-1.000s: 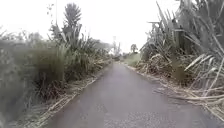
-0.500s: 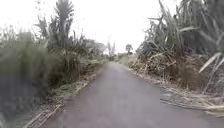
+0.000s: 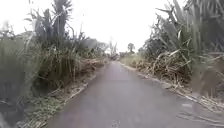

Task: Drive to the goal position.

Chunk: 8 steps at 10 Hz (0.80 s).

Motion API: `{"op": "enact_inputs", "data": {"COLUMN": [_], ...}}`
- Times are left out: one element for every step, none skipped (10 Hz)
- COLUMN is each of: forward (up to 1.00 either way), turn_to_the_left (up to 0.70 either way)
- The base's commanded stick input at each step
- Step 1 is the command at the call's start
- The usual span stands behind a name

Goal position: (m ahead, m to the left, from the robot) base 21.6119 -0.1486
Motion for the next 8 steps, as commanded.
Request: {"op": "enact_inputs", "data": {"forward": [1.0,1.0,1.0,1.0,1.0,1.0,1.0,1.0], "turn_to_the_left": [0.0,0.0,0.0,0.0,-0.1,-0.23,-0.37,-0.29]}}
